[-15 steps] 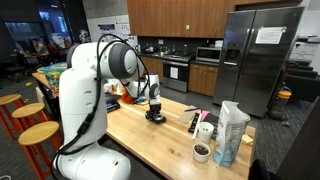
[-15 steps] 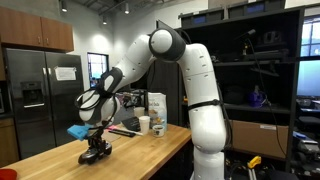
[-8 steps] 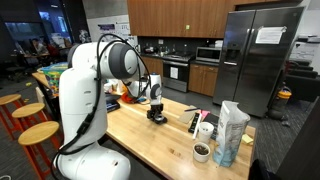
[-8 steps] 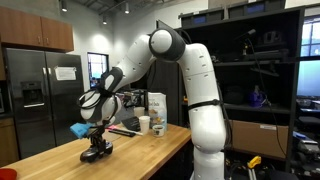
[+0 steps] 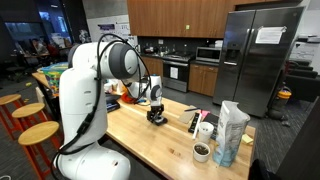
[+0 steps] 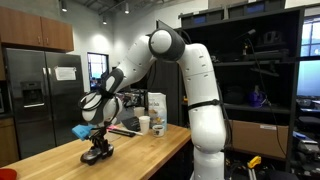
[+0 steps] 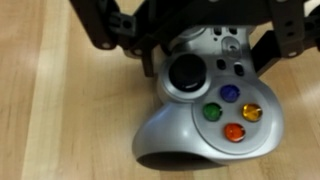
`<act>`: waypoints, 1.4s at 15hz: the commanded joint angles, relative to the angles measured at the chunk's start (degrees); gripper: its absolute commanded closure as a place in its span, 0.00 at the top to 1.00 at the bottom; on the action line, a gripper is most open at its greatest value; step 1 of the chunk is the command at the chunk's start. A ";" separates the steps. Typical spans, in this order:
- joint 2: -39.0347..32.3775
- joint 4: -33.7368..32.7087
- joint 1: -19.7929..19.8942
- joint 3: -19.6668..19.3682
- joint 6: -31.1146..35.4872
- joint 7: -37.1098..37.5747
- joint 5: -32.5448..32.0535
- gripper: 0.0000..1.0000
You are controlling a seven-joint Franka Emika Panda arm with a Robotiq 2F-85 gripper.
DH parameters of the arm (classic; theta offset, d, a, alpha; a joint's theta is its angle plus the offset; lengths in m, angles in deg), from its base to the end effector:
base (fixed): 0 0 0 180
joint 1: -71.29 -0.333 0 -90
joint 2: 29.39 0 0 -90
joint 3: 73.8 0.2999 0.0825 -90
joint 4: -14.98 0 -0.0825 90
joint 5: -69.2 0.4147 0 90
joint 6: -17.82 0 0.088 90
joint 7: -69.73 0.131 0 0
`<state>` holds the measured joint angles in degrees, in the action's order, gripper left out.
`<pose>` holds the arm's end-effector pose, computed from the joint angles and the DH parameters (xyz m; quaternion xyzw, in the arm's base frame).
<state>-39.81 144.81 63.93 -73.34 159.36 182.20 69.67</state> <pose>0.5497 0.0757 0.2180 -0.6086 0.7934 -0.0027 0.0114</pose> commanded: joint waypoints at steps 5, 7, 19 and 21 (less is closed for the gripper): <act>1.13 1.68 0.21 -0.45 0.95 0.78 -0.96 1.00; 1.74 1.90 0.15 -0.41 0.83 0.69 -1.27 1.00; 14.18 4.58 0.49 1.85 -3.56 10.28 -12.66 1.00; 15.75 4.90 0.89 2.74 -4.79 11.33 -13.88 1.00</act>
<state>-28.24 147.54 63.69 -72.08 156.47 190.87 58.17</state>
